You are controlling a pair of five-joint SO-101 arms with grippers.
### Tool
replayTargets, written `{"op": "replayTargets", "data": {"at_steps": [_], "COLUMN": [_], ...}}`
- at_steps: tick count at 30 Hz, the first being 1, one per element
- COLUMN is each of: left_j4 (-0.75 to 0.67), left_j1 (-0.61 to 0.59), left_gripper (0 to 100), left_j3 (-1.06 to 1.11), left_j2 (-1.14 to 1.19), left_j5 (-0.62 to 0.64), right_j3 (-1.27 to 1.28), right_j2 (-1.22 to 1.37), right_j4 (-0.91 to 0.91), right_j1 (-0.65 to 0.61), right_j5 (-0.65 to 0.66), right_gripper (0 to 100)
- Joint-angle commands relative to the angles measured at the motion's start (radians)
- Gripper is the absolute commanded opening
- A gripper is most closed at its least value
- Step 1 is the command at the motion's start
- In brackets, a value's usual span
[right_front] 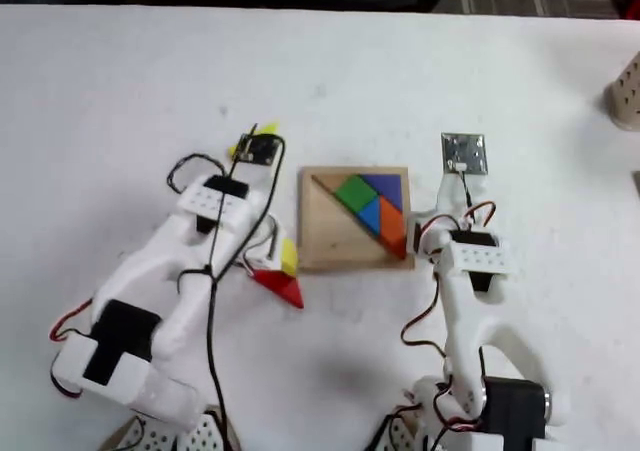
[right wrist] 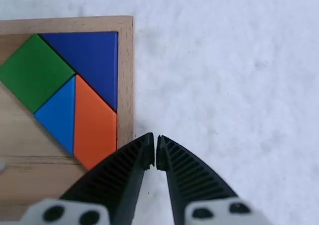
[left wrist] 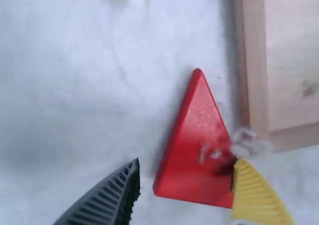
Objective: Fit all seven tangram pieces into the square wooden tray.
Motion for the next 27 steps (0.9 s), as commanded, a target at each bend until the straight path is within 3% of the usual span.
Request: {"op": "replayTargets", "data": {"at_steps": [1,19,27], "left_j4": [0.002,0.035,0.262], "left_j1": [-0.021,-0.008,-0.005], "left_gripper": [30,31,34], "left_j3": [-0.012,-0.041,-0.313], "left_j2": [0.015,0.054,0.343], "left_j5": [0.035,0.040,0.095], "right_j3": [-0.012,-0.012,-0.009], "right_j2": [-0.004,-0.004,-0.012], "right_j4": [-0.021,-0.021,-0.021], "right_j1": [-0.001,-0.012,-0.008], "right_j5": [0.017,0.071,0.071], "right_gripper": [1.7,1.7,1.7]}}
